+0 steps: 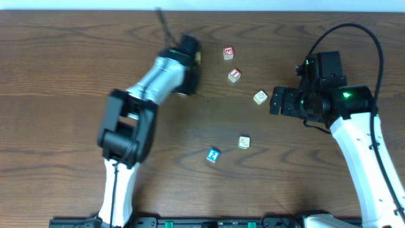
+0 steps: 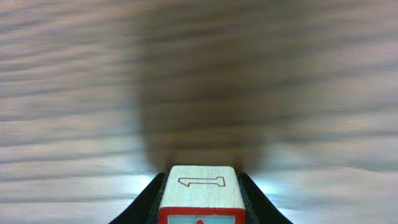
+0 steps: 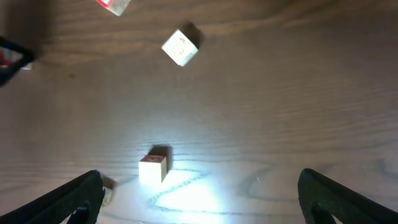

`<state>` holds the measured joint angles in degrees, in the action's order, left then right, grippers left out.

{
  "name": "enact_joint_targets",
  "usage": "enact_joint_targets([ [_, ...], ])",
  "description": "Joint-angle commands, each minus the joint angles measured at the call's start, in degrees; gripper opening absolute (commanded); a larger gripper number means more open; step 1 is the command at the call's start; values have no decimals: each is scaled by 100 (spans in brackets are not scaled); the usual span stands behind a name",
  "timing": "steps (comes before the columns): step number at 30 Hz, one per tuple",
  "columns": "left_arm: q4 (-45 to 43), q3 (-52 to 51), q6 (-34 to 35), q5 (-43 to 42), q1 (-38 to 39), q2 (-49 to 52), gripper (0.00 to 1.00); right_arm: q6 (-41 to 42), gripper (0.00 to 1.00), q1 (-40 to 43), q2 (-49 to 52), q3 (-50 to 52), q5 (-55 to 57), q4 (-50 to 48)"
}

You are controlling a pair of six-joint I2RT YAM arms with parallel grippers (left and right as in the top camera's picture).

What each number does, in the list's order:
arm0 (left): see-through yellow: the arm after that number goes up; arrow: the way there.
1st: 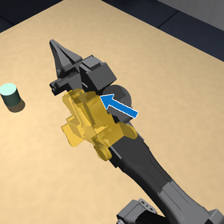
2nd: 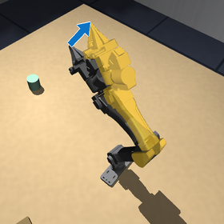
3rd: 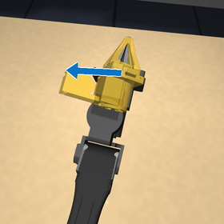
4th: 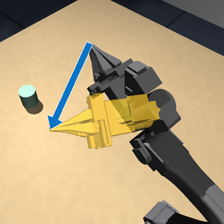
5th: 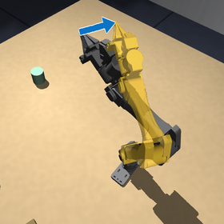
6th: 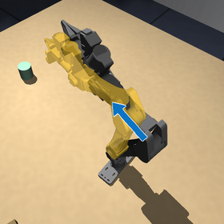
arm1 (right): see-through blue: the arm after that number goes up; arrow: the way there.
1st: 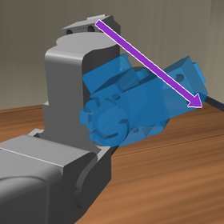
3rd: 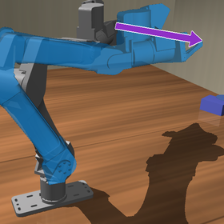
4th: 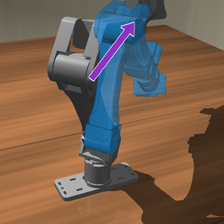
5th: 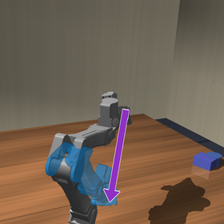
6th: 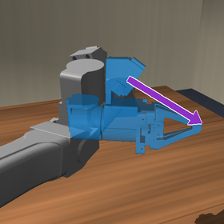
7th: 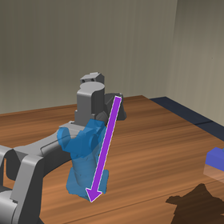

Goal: Spell out Ai2

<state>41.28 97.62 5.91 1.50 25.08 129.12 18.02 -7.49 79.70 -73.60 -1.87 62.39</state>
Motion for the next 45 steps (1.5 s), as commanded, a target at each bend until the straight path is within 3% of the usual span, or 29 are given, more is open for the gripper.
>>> enact_joint_targets([
  [1, 33, -87, 481, 439, 291, 146, 29, 15, 99, -42, -55, -61, 260, 120],
  [11, 417, -87, 1698, -20, 468, 146, 28, 15, 99, -42, -55, -52, 337, 256],
  [20, 455, -105, 1897, -92, 479, 146, 29, 15, 99, -42, -55, -52, 337, 280],
  [25, 505, -105, 1891, -50, 470, 144, 37, 15, 99, -42, -55, -52, 337, 282],
  [27, 535, -105, 1891, 111, 442, 94, 46, 15, 99, -42, -55, -52, 337, 286],
  [33, 616, -105, 1801, 168, 382, -343, 50, 15, 99, -42, -55, -52, 337, 299],
  [36, 544, -105, 1438, 168, 457, -743, 51, 15, 99, -42, -55, -52, 337, 297],
  [38, 378, -105, 761, 199, 564, -968, 54, 15, 99, -42, -55, -52, 339, 297],
  [42, -31, -105, -1185, 188, 872, -1137, 85, 15, 99, -42, -55, -52, 339, 299],
  [45, -278, -105, -2162, 170, 1034, -1060, 94, 15, 99, -42, -55, -52, 337, 306],
])
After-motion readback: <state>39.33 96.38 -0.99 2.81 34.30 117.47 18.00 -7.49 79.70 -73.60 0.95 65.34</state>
